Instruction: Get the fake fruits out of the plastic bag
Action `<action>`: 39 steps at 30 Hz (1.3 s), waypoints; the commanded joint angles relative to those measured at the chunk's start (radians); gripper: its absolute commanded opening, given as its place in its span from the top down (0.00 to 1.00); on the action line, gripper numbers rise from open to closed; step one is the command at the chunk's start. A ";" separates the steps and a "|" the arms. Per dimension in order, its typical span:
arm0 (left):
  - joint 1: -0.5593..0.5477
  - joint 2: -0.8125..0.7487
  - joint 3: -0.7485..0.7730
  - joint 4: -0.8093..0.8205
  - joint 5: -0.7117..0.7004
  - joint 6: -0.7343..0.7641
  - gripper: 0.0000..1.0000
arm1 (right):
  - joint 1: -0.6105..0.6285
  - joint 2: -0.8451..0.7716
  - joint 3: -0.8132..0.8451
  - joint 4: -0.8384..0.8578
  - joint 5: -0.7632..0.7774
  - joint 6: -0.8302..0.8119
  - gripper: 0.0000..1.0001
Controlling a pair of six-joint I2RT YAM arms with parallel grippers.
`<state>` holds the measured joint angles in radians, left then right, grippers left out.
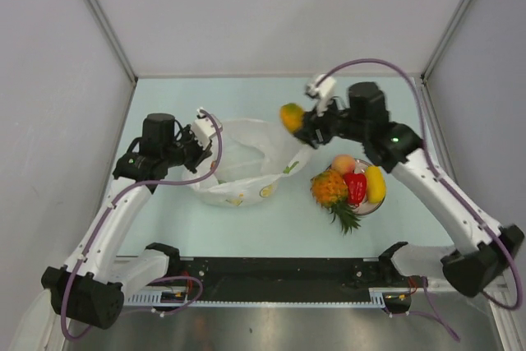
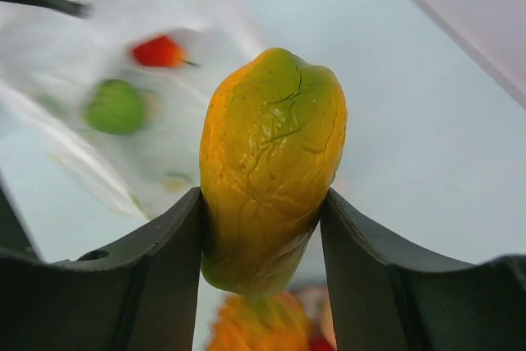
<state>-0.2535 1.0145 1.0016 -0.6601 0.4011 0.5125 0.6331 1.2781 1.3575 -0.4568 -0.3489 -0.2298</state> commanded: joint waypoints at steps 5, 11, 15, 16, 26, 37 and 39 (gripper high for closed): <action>-0.015 -0.013 -0.008 0.080 0.048 -0.068 1.00 | -0.518 -0.201 -0.214 -0.342 -0.033 -0.222 0.69; -0.016 -0.005 0.003 0.062 0.053 -0.075 1.00 | -0.719 -0.157 -0.311 -0.321 -0.093 -0.379 0.67; -0.015 -0.005 0.008 0.045 0.048 -0.072 1.00 | -0.727 -0.086 -0.311 -0.301 -0.091 -0.402 0.67; -0.015 -0.005 0.006 0.043 0.048 -0.074 1.00 | -0.727 -0.083 -0.311 -0.313 -0.107 -0.401 0.66; -0.015 -0.007 -0.003 0.050 0.048 -0.081 0.99 | -0.724 -0.195 -0.429 -0.365 -0.093 -0.393 0.65; -0.015 0.016 -0.003 0.066 0.074 -0.101 1.00 | -0.719 -0.514 -0.558 -0.590 -0.185 -0.890 0.67; -0.016 0.024 -0.001 0.066 0.071 -0.103 1.00 | -0.724 -0.571 -0.612 -0.628 -0.183 -1.017 0.67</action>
<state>-0.2626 1.0286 0.9947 -0.6140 0.4374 0.4324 -0.0879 0.7902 0.8158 -0.9550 -0.4976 -0.9184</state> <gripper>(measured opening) 0.009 0.558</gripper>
